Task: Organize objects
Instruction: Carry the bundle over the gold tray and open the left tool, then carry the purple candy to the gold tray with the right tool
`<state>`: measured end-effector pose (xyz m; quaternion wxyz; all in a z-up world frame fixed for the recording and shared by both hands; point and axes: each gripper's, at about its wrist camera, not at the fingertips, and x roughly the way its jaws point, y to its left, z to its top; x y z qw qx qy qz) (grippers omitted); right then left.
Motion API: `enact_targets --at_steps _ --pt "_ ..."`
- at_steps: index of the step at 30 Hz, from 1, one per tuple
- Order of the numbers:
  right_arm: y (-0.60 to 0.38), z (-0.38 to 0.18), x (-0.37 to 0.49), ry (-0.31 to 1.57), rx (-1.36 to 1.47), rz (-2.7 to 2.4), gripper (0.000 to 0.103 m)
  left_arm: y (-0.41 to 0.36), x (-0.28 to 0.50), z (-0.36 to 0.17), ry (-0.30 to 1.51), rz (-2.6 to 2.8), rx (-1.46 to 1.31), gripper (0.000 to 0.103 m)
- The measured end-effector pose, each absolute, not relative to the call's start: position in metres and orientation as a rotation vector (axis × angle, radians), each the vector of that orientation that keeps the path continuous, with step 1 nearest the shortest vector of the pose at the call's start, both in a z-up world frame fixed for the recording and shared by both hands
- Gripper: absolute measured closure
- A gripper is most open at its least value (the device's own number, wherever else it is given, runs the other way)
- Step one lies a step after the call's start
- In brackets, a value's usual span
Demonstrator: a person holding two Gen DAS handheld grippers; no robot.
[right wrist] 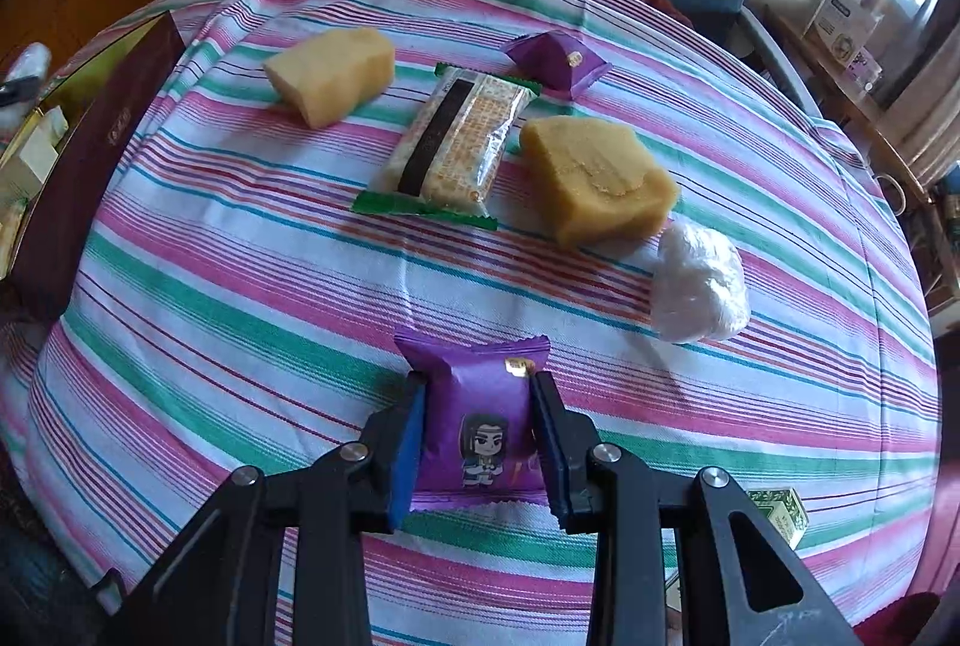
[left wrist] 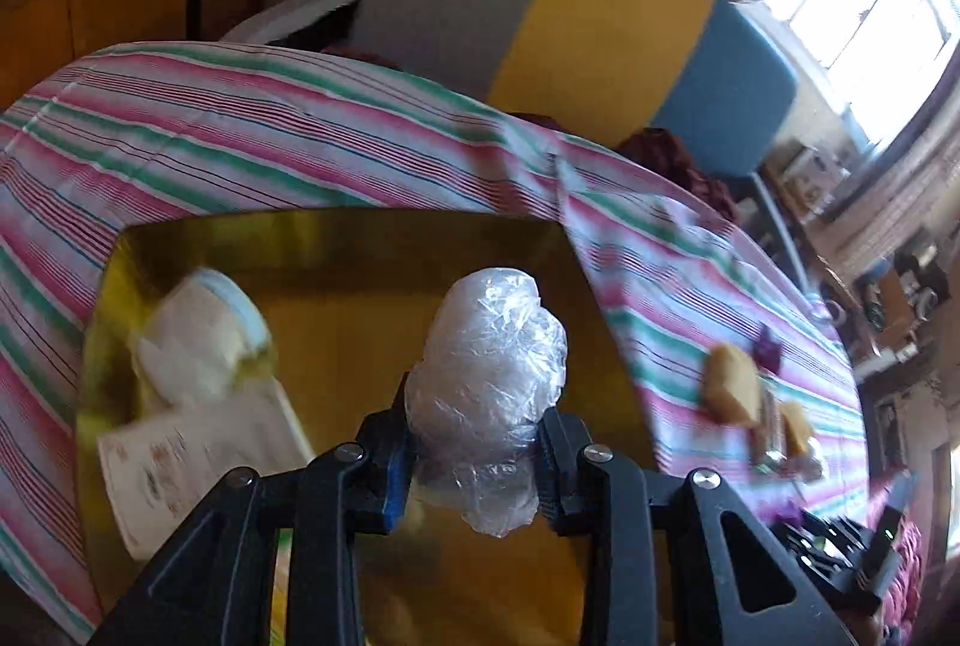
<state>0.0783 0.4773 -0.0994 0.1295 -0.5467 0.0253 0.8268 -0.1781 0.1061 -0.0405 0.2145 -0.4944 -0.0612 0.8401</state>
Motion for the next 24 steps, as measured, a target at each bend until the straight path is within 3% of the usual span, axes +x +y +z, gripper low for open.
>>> enact_targets --at_steps 8,10,13,24 --pt "0.477 -0.100 0.078 0.071 -1.590 2.403 0.068 0.104 -0.243 -0.081 -0.094 2.379 -1.550 0.067" --pt "0.476 -0.100 0.078 0.073 -1.590 2.403 0.068 0.104 -0.253 -0.092 -0.091 2.355 -1.592 0.060" --pt "0.476 -0.101 0.077 0.074 -1.599 2.402 0.068 0.097 -0.262 -0.101 -0.120 2.371 -1.627 0.059" --pt "0.473 -0.101 0.077 0.061 -1.601 2.401 0.068 0.083 -0.197 -0.042 -0.092 2.542 -1.341 0.059"
